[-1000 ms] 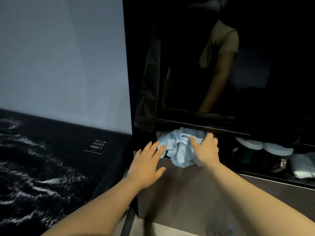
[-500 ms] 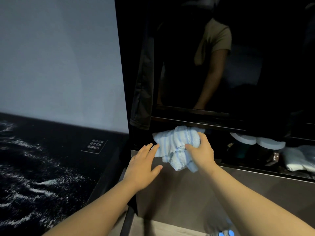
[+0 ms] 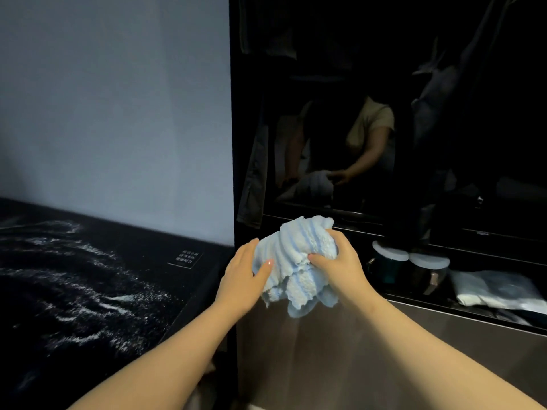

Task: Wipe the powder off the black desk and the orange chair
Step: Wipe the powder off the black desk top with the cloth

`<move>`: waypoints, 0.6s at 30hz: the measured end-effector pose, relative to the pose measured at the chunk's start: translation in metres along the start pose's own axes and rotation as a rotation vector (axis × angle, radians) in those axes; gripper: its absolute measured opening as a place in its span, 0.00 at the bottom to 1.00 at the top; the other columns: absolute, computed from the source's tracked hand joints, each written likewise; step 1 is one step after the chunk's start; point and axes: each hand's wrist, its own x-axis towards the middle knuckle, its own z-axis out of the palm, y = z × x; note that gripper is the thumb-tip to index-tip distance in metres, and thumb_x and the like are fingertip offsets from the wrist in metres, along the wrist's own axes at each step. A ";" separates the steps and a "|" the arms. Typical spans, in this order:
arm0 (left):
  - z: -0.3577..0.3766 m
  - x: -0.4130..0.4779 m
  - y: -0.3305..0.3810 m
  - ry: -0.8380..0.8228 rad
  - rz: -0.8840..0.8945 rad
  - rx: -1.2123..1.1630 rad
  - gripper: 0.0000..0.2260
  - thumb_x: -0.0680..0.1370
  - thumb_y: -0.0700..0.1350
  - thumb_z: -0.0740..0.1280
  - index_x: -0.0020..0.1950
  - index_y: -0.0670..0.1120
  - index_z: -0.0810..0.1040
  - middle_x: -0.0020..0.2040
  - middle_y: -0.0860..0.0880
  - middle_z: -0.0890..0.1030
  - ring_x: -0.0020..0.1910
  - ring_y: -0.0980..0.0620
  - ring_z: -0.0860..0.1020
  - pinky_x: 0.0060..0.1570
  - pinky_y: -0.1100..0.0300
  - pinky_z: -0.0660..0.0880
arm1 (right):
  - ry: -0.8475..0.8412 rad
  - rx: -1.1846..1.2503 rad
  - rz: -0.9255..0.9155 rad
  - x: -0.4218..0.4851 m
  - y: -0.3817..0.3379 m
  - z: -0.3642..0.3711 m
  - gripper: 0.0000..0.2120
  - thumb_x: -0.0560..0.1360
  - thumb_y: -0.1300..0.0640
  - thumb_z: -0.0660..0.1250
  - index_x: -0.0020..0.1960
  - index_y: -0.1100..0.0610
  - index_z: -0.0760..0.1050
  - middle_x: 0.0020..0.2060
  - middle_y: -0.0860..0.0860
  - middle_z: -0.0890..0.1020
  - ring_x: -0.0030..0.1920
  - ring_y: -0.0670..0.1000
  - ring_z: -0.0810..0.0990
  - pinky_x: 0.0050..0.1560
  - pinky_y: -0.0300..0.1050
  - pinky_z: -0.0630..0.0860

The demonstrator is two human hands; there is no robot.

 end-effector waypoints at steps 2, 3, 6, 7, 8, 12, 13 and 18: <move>-0.010 0.003 0.017 0.055 -0.151 -0.170 0.25 0.80 0.57 0.57 0.76 0.52 0.57 0.75 0.50 0.62 0.72 0.49 0.63 0.69 0.55 0.61 | -0.054 0.036 -0.042 -0.007 -0.017 -0.003 0.21 0.71 0.66 0.69 0.51 0.41 0.71 0.49 0.44 0.79 0.49 0.43 0.79 0.46 0.39 0.75; -0.017 0.005 0.026 0.078 -0.208 -0.256 0.25 0.80 0.57 0.56 0.75 0.52 0.58 0.74 0.48 0.63 0.71 0.48 0.65 0.69 0.51 0.63 | -0.092 0.055 -0.063 -0.010 -0.026 -0.005 0.21 0.71 0.66 0.70 0.52 0.42 0.72 0.50 0.45 0.79 0.50 0.44 0.80 0.48 0.40 0.76; -0.041 0.007 0.052 0.103 -0.320 -0.525 0.25 0.79 0.60 0.56 0.72 0.48 0.64 0.69 0.44 0.71 0.65 0.45 0.72 0.65 0.44 0.69 | -0.207 0.123 -0.126 -0.020 -0.052 -0.003 0.21 0.71 0.66 0.70 0.53 0.42 0.73 0.49 0.44 0.80 0.47 0.42 0.81 0.44 0.37 0.78; -0.051 0.007 0.059 0.071 -0.351 -0.635 0.25 0.78 0.61 0.57 0.70 0.47 0.67 0.66 0.43 0.74 0.62 0.44 0.74 0.63 0.43 0.70 | -0.238 0.152 -0.136 -0.022 -0.061 -0.001 0.21 0.71 0.67 0.70 0.53 0.43 0.73 0.49 0.44 0.80 0.46 0.41 0.81 0.43 0.37 0.78; -0.062 0.005 0.065 0.020 -0.380 -0.746 0.25 0.77 0.61 0.59 0.68 0.47 0.69 0.63 0.43 0.76 0.60 0.43 0.76 0.62 0.42 0.71 | -0.266 0.177 -0.143 -0.024 -0.068 0.002 0.21 0.70 0.68 0.70 0.53 0.44 0.74 0.48 0.45 0.80 0.45 0.42 0.82 0.42 0.37 0.78; -0.104 -0.004 0.077 -0.052 -0.402 -0.844 0.22 0.75 0.54 0.68 0.66 0.47 0.72 0.59 0.41 0.79 0.56 0.40 0.79 0.59 0.40 0.73 | -0.377 0.273 -0.041 -0.029 -0.095 0.016 0.17 0.64 0.64 0.67 0.51 0.50 0.75 0.49 0.50 0.80 0.46 0.50 0.81 0.42 0.45 0.78; -0.112 -0.005 0.078 -0.014 -0.388 -0.824 0.20 0.74 0.51 0.70 0.64 0.48 0.73 0.57 0.41 0.81 0.54 0.40 0.80 0.56 0.41 0.75 | -0.388 0.309 0.003 -0.030 -0.100 0.018 0.14 0.63 0.61 0.66 0.48 0.52 0.75 0.48 0.50 0.80 0.45 0.51 0.80 0.41 0.45 0.76; -0.151 -0.010 0.071 0.128 -0.318 -0.822 0.11 0.72 0.49 0.72 0.52 0.54 0.74 0.50 0.45 0.82 0.46 0.44 0.82 0.40 0.51 0.79 | -0.251 0.208 0.115 -0.025 -0.111 0.040 0.20 0.74 0.42 0.64 0.44 0.61 0.73 0.48 0.52 0.79 0.53 0.57 0.78 0.57 0.55 0.73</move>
